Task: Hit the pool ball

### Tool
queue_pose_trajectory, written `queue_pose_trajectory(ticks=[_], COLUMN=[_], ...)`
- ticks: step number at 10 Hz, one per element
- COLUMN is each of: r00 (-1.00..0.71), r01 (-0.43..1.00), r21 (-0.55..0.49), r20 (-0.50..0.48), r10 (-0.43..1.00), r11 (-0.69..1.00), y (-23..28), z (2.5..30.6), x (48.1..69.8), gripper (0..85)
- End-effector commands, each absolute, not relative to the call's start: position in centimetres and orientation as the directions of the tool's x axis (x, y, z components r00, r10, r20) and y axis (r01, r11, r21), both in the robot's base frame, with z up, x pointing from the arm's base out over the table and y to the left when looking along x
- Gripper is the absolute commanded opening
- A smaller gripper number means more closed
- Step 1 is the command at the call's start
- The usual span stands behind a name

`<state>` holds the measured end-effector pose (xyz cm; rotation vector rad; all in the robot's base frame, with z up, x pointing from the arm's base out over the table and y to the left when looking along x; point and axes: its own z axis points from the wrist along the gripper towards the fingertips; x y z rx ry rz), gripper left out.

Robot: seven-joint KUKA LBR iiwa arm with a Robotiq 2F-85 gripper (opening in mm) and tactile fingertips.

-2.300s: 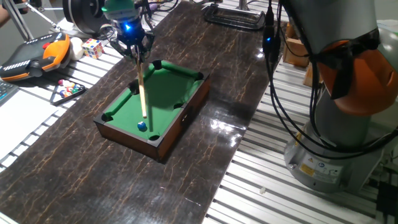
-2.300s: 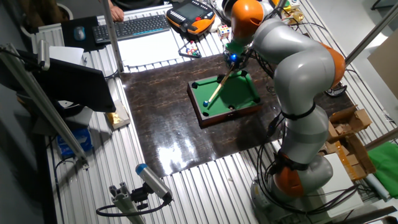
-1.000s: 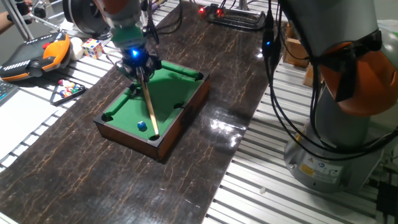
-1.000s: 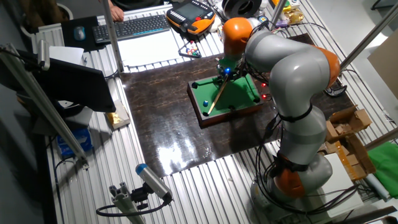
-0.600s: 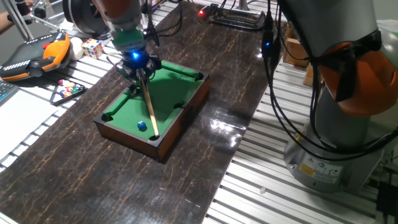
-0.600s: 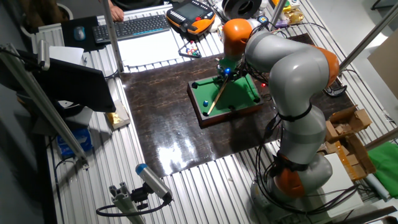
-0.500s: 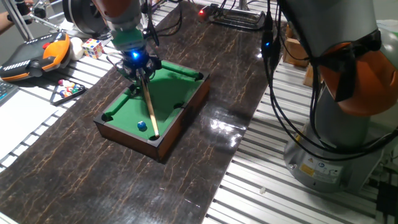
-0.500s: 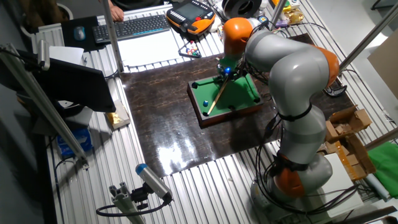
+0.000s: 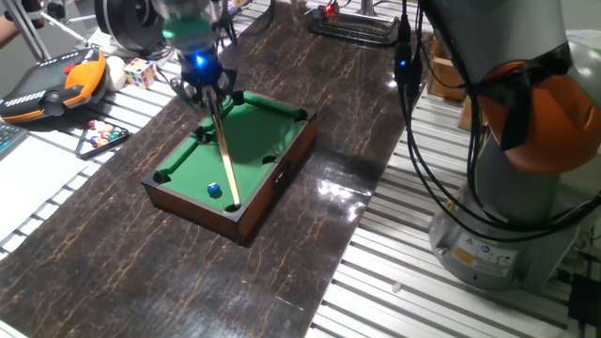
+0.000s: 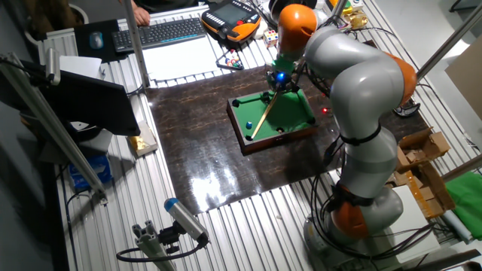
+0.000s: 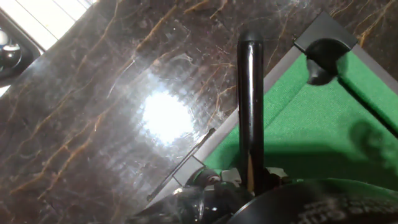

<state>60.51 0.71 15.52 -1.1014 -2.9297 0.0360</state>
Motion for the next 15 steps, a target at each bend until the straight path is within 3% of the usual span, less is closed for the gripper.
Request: queue_pose_trajectory(ticks=[1,2,4,7,15], r00=[-0.793,-0.832,-0.879,-0.940,-0.969], r01=[0.609,0.553,0.469,0.334,0.244], r21=[-0.031,-0.014,0.004,-0.054,-0.011], r20=[0.010,0.049,0.094,0.045,0.024], r10=[0.609,0.553,0.467,0.337,0.244], r11=[0.793,0.833,0.883,0.941,0.970], y=[0.8,0.7,1.0,2.1,2.0], z=[16.2,17.1,18.2,18.8,19.2], x=[60.2,59.7,58.4,55.9,55.8], gripper=[11.7,0.7,0.7,0.7,0.7])
